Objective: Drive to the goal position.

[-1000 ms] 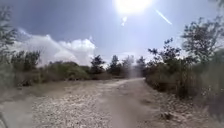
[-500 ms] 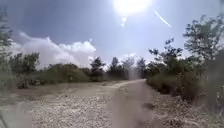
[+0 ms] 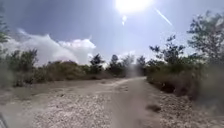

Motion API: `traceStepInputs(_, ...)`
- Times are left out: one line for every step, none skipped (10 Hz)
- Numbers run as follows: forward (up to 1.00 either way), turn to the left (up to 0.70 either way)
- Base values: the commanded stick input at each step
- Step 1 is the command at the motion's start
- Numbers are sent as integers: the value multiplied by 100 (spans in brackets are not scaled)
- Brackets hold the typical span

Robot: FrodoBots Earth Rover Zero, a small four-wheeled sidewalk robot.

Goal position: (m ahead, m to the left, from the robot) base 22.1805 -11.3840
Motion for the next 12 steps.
traceStepInputs(45, 2)
traceStepInputs(45, 2)
traceStepInputs(45, 2)
traceStepInputs(45, 2)
traceStepInputs(45, 2)
traceStepInputs(45, 2)
traceStepInputs(45, 2)
traceStepInputs(45, 2)
traceStepInputs(45, 2)
traceStepInputs(45, 2)
traceStepInputs(45, 2)
traceStepInputs(45, 2)
